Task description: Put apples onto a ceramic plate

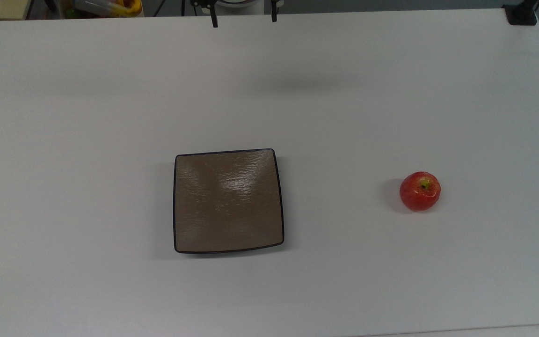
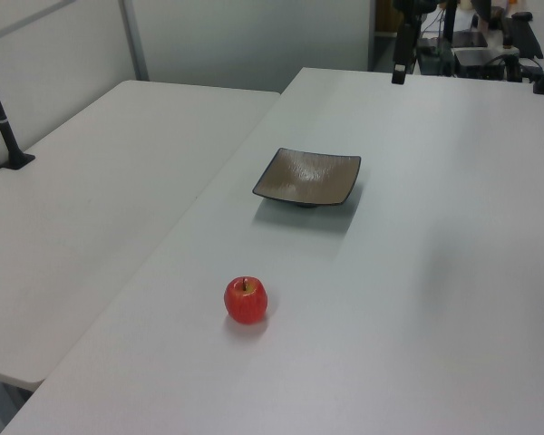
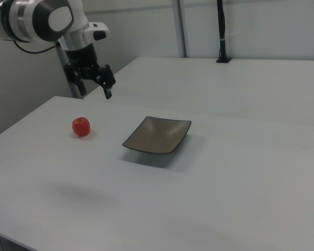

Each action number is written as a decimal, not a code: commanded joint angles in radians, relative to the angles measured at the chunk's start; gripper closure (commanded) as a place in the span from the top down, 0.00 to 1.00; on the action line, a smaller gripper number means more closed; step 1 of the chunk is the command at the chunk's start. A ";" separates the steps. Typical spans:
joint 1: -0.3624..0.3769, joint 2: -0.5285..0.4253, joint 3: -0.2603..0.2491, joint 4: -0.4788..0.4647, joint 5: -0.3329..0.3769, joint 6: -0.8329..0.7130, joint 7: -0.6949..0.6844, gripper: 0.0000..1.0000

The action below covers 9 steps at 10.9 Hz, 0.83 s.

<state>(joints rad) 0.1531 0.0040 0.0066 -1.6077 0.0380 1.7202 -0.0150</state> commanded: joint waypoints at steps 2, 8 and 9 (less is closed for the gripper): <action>0.002 -0.021 -0.011 -0.018 0.026 -0.007 -0.025 1.00; 0.012 -0.027 -0.011 -0.011 0.026 -0.056 -0.025 1.00; 0.031 -0.027 -0.008 -0.006 0.025 -0.071 -0.032 1.00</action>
<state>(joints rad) 0.1543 0.0005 0.0049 -1.6076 0.0387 1.6962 -0.0167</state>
